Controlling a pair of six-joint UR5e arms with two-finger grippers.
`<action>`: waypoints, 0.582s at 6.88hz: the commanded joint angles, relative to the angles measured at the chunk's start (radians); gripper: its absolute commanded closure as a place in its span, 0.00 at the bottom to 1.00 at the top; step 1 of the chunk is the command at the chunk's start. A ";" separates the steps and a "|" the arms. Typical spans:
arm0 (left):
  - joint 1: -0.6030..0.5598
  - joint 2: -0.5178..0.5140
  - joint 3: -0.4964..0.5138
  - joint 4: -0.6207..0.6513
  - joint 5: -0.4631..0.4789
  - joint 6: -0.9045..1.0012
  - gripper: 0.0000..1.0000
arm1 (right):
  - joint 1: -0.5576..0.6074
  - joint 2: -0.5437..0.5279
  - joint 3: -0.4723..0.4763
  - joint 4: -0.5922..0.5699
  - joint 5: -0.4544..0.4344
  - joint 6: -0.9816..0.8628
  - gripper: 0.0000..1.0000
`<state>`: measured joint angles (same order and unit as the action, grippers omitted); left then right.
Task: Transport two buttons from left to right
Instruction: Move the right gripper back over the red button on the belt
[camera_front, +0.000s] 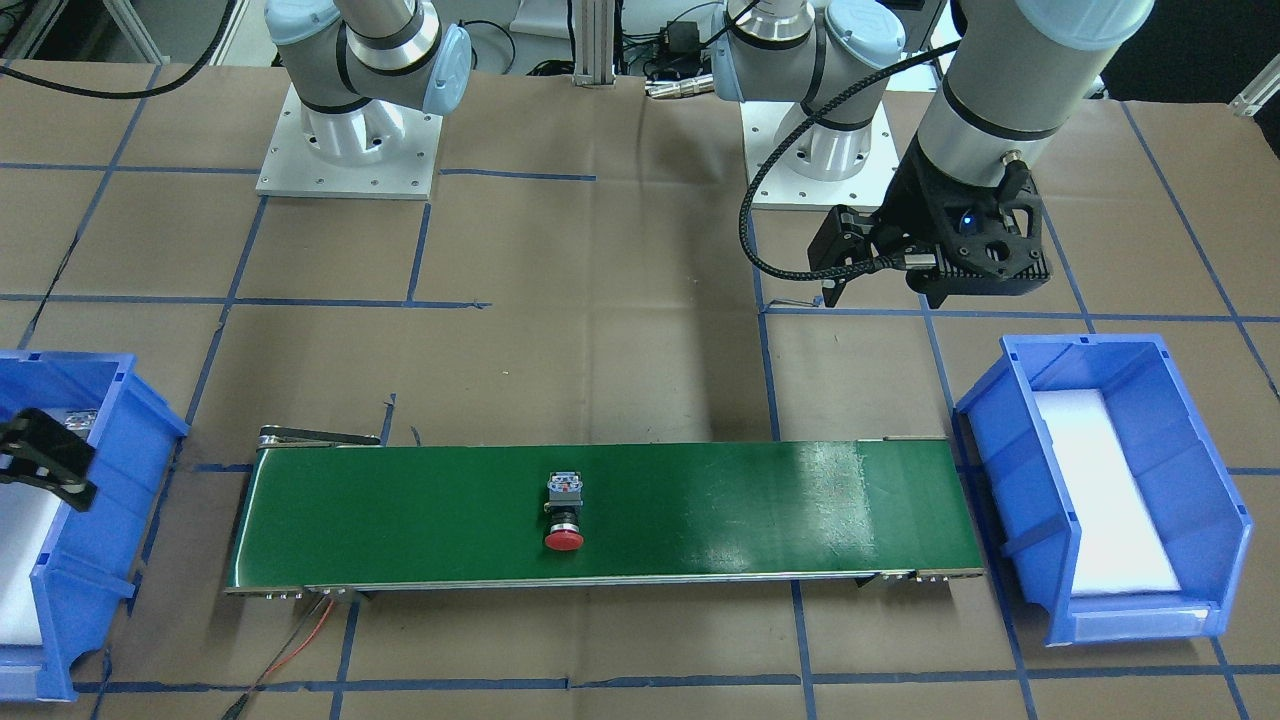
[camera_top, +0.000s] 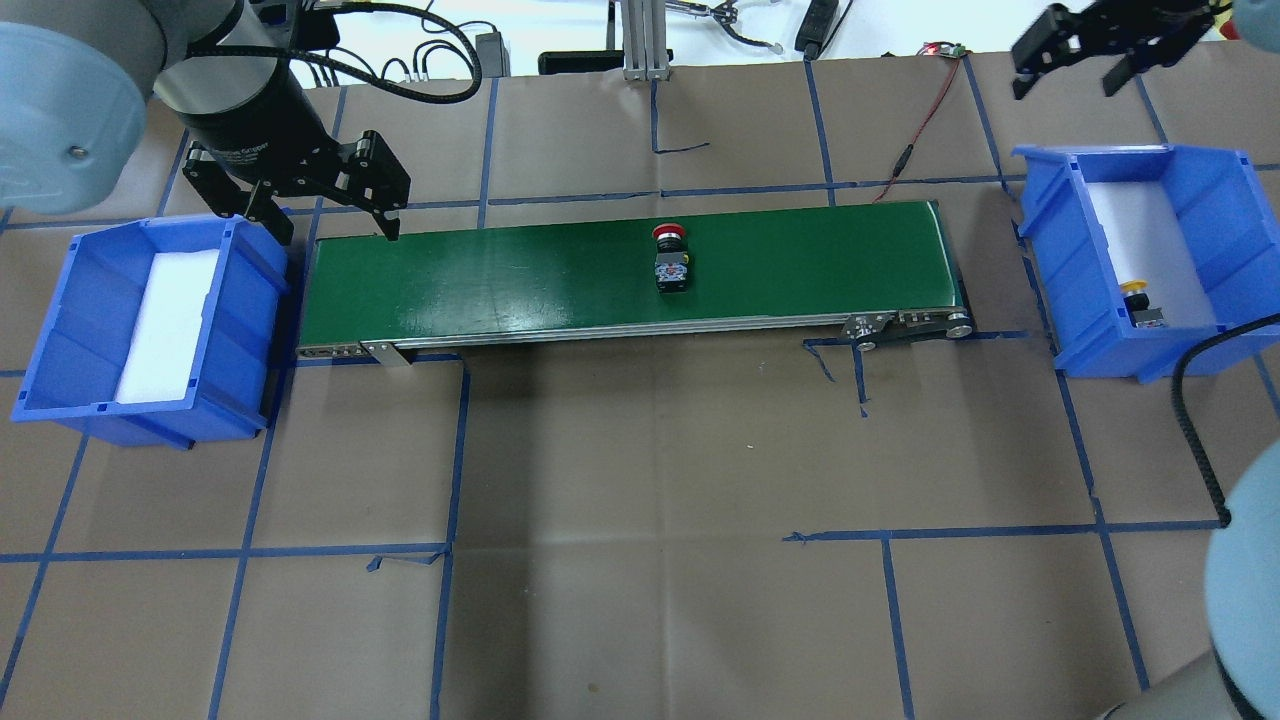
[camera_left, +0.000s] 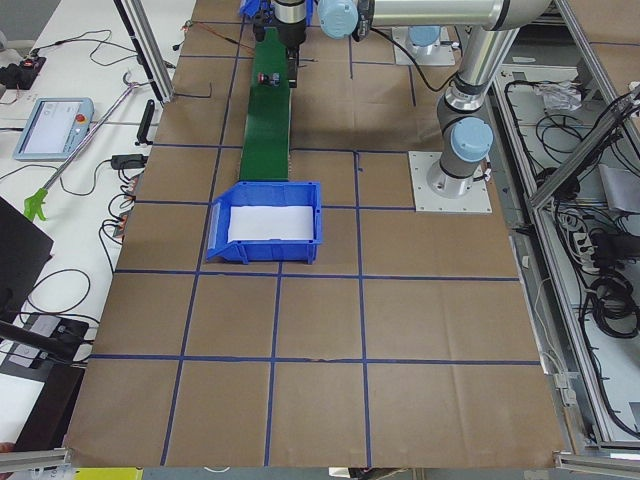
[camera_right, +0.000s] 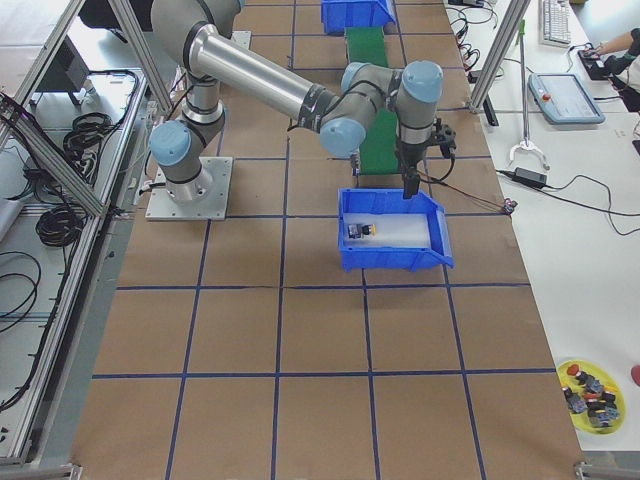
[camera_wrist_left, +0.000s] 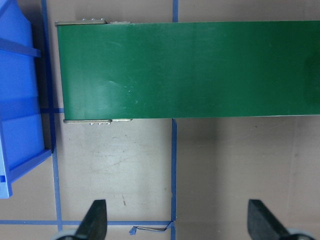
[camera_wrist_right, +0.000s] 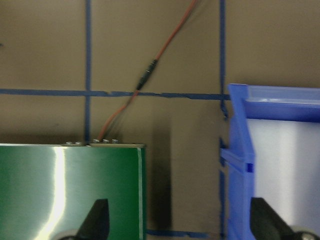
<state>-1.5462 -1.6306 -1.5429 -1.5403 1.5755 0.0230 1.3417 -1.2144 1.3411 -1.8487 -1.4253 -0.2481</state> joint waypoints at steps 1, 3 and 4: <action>0.000 0.000 0.001 0.000 -0.002 -0.002 0.00 | 0.179 0.024 -0.004 -0.012 -0.009 0.194 0.01; 0.000 0.000 0.001 0.000 -0.002 -0.002 0.00 | 0.320 0.042 0.000 -0.114 -0.128 0.390 0.01; 0.000 0.000 0.001 -0.001 -0.002 -0.002 0.00 | 0.373 0.073 0.004 -0.215 -0.183 0.403 0.01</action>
<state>-1.5462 -1.6307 -1.5417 -1.5405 1.5740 0.0215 1.6406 -1.1695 1.3404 -1.9576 -1.5420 0.1041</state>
